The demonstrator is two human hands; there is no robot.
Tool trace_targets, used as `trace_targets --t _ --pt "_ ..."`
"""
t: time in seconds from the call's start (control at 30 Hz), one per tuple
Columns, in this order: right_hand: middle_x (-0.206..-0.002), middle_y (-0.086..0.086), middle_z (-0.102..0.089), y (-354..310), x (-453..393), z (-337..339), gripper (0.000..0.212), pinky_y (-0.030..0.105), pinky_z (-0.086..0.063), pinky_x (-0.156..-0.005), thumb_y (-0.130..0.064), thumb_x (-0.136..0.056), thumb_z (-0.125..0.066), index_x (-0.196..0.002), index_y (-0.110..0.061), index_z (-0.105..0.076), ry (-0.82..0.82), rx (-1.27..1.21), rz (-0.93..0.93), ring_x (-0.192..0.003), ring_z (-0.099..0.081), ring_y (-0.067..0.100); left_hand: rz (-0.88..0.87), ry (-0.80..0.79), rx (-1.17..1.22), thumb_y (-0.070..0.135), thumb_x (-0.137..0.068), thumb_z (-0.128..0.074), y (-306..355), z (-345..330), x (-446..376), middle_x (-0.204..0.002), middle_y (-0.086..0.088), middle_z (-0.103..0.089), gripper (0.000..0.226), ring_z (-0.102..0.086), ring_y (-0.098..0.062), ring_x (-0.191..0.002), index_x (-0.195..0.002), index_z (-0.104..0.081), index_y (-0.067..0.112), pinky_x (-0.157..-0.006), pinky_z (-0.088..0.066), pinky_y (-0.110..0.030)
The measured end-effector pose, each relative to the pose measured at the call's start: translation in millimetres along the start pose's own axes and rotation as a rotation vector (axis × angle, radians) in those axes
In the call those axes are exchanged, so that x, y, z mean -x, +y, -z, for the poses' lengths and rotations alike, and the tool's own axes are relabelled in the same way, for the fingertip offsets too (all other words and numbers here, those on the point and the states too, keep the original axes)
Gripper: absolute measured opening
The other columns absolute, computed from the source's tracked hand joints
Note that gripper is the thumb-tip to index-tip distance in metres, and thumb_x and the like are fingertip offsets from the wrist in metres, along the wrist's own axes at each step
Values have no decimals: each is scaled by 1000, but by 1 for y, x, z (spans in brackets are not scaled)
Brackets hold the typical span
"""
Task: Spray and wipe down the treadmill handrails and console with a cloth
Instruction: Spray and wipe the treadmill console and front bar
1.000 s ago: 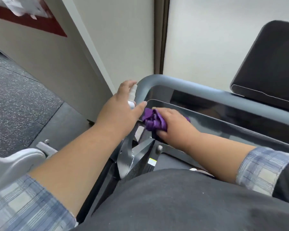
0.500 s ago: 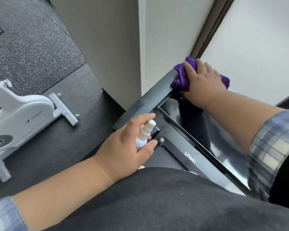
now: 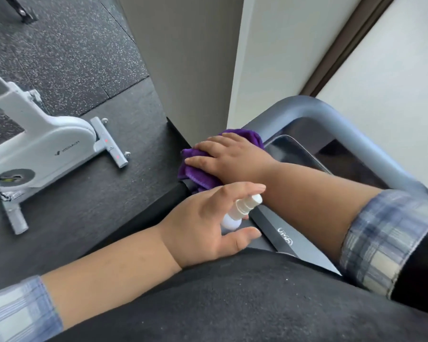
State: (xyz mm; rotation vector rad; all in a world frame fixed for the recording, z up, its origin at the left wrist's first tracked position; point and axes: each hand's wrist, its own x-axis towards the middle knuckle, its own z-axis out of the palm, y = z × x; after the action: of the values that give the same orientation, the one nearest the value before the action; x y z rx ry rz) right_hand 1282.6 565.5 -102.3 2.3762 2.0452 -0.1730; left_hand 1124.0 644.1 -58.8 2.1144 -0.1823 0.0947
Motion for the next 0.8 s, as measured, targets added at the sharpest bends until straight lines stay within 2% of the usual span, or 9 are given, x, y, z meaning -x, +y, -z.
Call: trace_targets --t 0.17,0.23,0.37,0.43,0.5,0.57,0.63,0.73,0.8 --pt "-152 8 -44 66 48 9 77 52 -30 -116 -52 -77 -73 -146 -30 -48 45 -173 -250 -141 -40 35 -29 -14 -36 38 -87 -65 5 -1 -2 -124 17 -54 59 -46 23 -102 -137 -37 23 -91 -39 -9" --pt "-154 12 -42 80 54 14 81 54 -25 -119 -59 -76 -67 -148 -28 -46 -1 -148 -304 -144 -35 37 -27 -16 -32 39 -88 -65 6 3 2 -128 14 -57 59 -51 17 -99 -137 -37 24 -90 -43 -13" --pt "-154 10 -39 45 32 18 96 55 -17 -120 -86 -73 -43 -150 -29 -42 -48 -97 -339 -146 -29 36 6 -12 -32 35 -87 -67 9 8 10 -117 25 -49 59 -44 23 -99 -136 -38 21 -91 -34 -4" --pt "-156 5 -38 8 10 15 82 52 -15 -119 -78 -83 -44 -151 -32 -39 -41 -100 -228 -146 -29 33 2 -7 -29 33 -86 -68 11 9 11 -120 15 -54 58 -48 18 -102 -135 -40 19 -94 -34 -4" --pt "-158 2 -35 -27 -12 9 58 47 -15 -120 -55 -101 -39 -154 -34 -33 -76 -58 -85 -147 -27 29 -3 -7 -16 32 -86 -68 13 8 10 -123 7 -62 58 -56 6 -106 -135 -40 19 -96 -38 -8" --pt "-157 4 -38 -45 -22 4 49 46 -18 -118 -42 -107 -33 -154 -30 -35 -75 -23 3 -145 -31 29 -17 -11 -24 33 -86 -67 15 7 9 -123 -4 -67 58 -62 -6 -105 -135 -40 21 -96 -45 -15" --pt "-155 6 -42 -38 -18 4 49 46 -23 -117 -40 -106 -39 -153 -27 -39 -35 -58 31 -143 -37 31 -35 -15 -53 34 -86 -67 14 7 9 -125 1 -65 57 -62 -2 -105 -135 -40 23 -94 -47 -17" --pt "-153 5 -45 0 4 5 64 45 -24 -117 -44 -91 -64 -149 -28 -45 -3 -132 -44 -140 -41 30 -56 -23 -83 36 -86 -66 10 6 13 -123 20 -54 57 -48 21 -101 -136 -40 25 -93 -37 -5" --pt "-151 7 -47 31 22 10 78 46 -26 -117 -42 -78 -78 -148 -27 -47 -2 -126 -130 -139 -43 31 -47 -34 -83 39 -87 -65 8 5 16 -114 29 -47 57 -47 19 -97 -136 -39 26 -90 -36 -4"
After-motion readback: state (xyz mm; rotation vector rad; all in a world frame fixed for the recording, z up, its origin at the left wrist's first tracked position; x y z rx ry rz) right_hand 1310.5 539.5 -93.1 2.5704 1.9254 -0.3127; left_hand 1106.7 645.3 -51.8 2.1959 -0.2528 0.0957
